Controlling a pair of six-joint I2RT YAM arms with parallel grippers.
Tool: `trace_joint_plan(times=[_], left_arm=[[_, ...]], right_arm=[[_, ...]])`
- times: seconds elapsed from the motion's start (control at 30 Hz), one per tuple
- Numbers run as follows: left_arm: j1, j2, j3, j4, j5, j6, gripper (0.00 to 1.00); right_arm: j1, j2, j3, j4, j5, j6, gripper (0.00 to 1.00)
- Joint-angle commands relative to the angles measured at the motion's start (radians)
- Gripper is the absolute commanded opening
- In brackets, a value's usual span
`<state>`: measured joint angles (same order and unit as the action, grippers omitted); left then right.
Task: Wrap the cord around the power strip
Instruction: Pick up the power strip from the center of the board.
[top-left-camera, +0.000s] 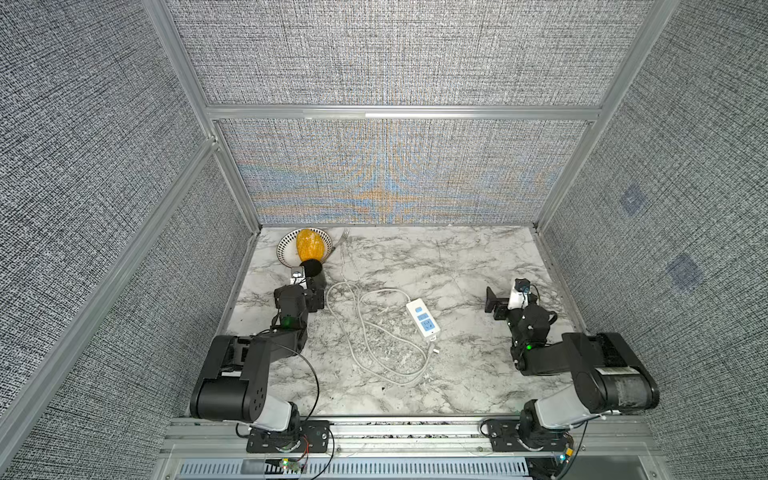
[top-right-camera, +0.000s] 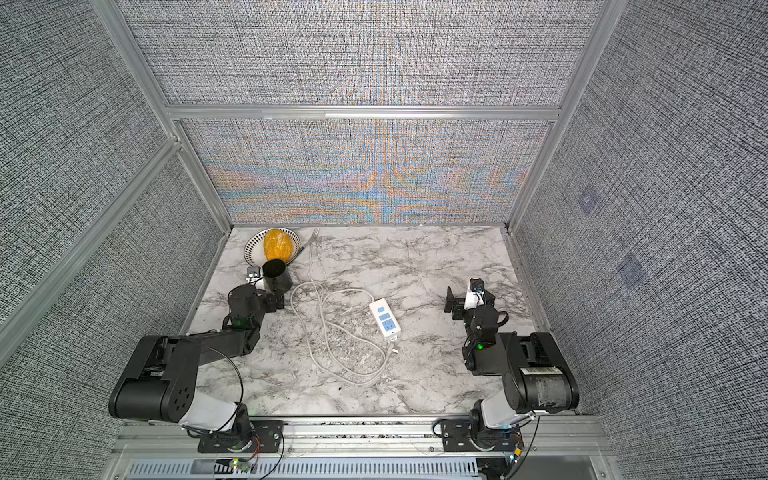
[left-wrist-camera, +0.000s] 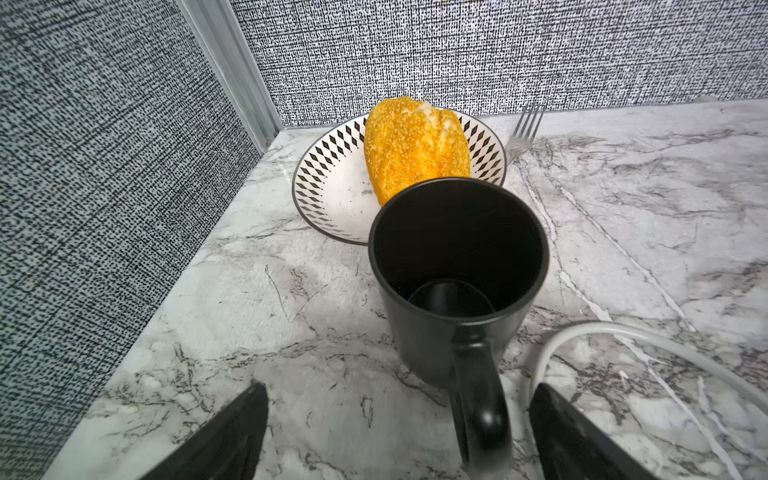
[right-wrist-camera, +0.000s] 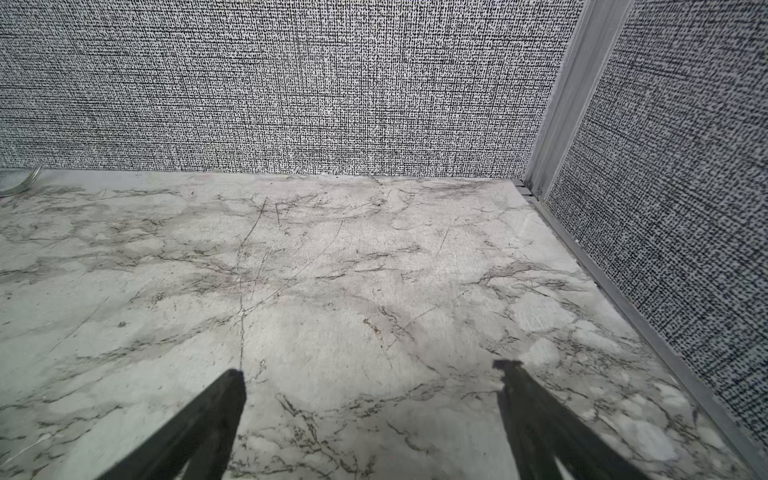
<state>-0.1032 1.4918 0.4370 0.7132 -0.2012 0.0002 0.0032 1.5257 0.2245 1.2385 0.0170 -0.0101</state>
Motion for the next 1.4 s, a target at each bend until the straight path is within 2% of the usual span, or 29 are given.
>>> trace_joint_plan(times=[0.0, 0.73, 0.87, 0.93, 0.97, 1.03, 1.13, 1.2, 1.3, 1.37], left_arm=[[0.001, -0.004, -0.001, -0.002, 0.017, 0.01, 0.99], [0.003, -0.003, 0.002, -0.004, 0.019, 0.009, 0.99], [0.0, -0.037, 0.004, -0.016, -0.002, 0.001, 0.99], [0.0, -0.115, 0.046, -0.148, -0.004, 0.005, 1.0], [-0.002, -0.17, 0.08, -0.271, -0.036, -0.028, 0.99], [-0.003, -0.26, 0.125, -0.463, -0.147, -0.14, 1.0], [-0.004, -0.418, 0.159, -0.69, -0.217, -0.27, 0.99], [-0.003, -0.545, 0.157, -0.785, -0.175, -0.311, 0.99], [-0.005, -0.705, 0.156, -0.865, -0.042, -0.316, 0.98], [-0.008, -0.763, 0.177, -0.924, 0.04, -0.328, 0.98]], right_arm=[[0.001, 0.001, -0.001, 0.021, -0.007, 0.001, 0.98], [0.001, 0.003, -0.001, 0.021, -0.009, -0.001, 0.98], [0.004, -0.022, -0.011, 0.037, -0.002, -0.001, 0.98], [0.025, -0.113, 0.027, -0.108, -0.008, -0.034, 0.98], [0.049, -0.155, 0.073, -0.227, 0.004, -0.058, 0.98], [0.118, -0.195, 0.174, -0.439, 0.08, -0.074, 0.98], [0.251, -0.207, 0.282, -0.671, 0.128, -0.052, 0.98], [0.352, -0.217, 0.327, -0.798, 0.107, -0.007, 0.98], [0.469, -0.219, 0.361, -0.942, 0.011, 0.091, 0.98], [0.549, -0.209, 0.377, -1.022, 0.001, 0.125, 0.98]])
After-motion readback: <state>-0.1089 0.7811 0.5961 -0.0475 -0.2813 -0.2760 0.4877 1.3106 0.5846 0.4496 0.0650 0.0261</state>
